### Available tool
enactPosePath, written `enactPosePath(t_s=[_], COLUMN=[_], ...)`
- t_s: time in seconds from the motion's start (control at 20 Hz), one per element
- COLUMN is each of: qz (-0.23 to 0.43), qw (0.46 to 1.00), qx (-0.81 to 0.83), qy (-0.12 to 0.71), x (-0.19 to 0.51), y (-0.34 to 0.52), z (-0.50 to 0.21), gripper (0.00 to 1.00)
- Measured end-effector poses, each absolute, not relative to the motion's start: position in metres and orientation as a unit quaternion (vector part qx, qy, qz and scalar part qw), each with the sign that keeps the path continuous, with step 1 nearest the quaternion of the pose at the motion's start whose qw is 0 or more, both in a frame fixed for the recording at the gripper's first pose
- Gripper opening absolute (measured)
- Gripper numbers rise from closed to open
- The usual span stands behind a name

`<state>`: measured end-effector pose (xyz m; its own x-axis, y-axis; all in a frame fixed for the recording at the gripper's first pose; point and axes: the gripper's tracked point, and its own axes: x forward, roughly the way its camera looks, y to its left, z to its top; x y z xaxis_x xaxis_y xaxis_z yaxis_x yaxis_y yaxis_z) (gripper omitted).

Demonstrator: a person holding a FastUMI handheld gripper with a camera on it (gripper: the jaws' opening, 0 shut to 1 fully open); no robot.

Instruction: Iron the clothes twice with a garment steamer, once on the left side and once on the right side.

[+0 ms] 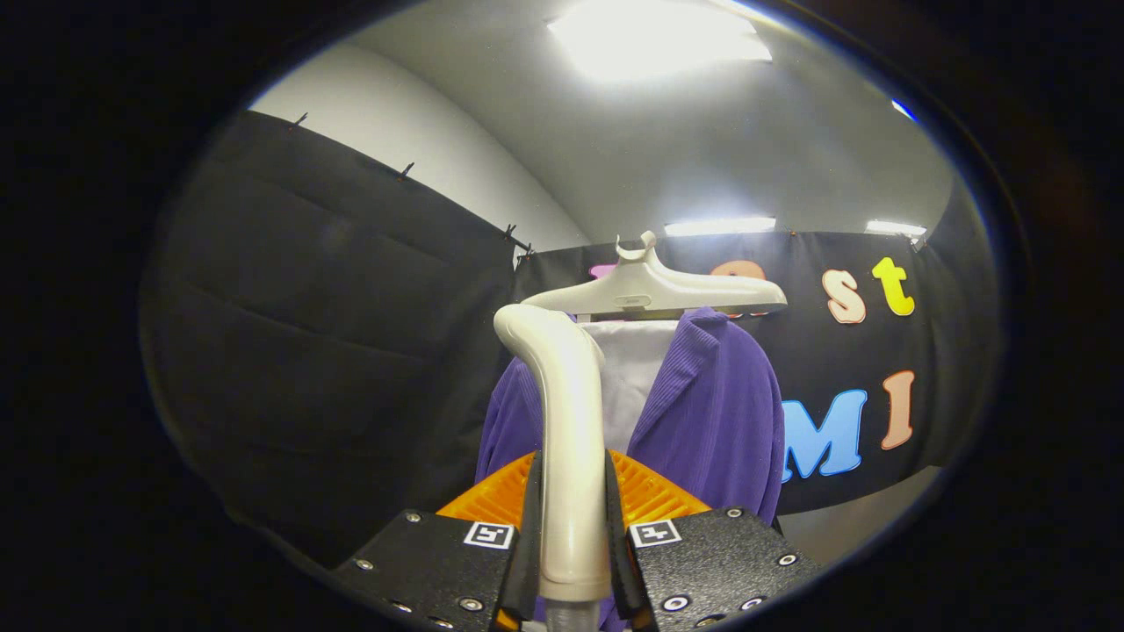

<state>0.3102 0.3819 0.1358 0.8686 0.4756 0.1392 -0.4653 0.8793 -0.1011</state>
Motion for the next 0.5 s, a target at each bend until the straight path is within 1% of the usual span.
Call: enactPosePath(t_s=[0.5], qz=[0.243], qw=[0.967], qx=[-0.065], qy=[-0.031], x=[0.301], y=[0.393], z=[0.067], gripper=[0.33])
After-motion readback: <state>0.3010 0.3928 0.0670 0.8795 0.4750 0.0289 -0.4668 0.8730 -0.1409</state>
